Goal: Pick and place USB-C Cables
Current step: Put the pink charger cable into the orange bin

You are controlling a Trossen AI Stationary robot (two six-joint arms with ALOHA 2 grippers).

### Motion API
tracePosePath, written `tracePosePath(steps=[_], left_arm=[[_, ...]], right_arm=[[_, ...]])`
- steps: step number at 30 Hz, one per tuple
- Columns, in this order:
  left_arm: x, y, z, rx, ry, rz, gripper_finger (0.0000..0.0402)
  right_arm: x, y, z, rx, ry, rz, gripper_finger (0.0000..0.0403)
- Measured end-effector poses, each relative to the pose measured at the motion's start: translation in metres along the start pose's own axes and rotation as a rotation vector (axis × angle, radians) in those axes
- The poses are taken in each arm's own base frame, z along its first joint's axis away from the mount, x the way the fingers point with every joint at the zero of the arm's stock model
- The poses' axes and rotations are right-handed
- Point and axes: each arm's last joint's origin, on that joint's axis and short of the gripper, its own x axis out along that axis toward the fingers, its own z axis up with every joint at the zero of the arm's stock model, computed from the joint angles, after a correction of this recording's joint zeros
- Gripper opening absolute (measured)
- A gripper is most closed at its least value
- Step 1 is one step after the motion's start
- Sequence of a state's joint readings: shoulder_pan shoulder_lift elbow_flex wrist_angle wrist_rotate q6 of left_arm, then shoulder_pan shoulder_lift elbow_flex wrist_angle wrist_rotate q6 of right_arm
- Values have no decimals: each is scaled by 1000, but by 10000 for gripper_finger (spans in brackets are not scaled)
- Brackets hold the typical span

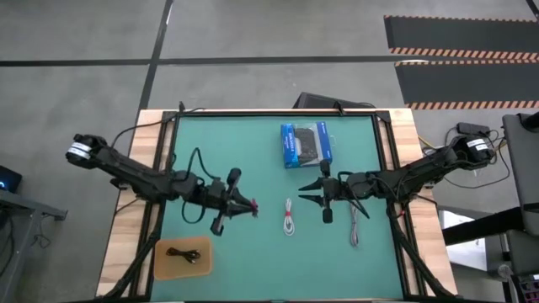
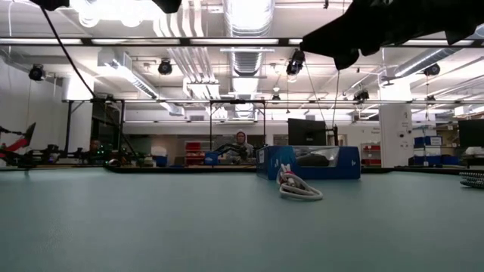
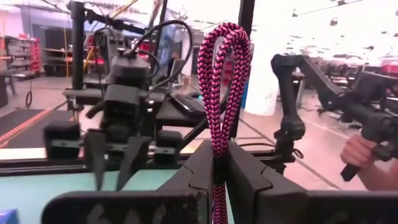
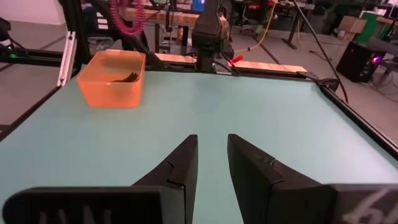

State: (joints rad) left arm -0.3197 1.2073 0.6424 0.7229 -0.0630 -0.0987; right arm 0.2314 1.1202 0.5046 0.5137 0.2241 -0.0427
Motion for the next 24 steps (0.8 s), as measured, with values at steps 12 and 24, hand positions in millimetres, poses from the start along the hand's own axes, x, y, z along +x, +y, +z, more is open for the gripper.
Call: tracePosePath(steps=[12,24], left_arm=[[23,-13,-20,-16,-73,-27,10],[27,-11,-29,-42,-61,30,10]], right_arm=[[0,0,-1,-54,2,-1,77],[0,0,-1,-72,2,-3,77]])
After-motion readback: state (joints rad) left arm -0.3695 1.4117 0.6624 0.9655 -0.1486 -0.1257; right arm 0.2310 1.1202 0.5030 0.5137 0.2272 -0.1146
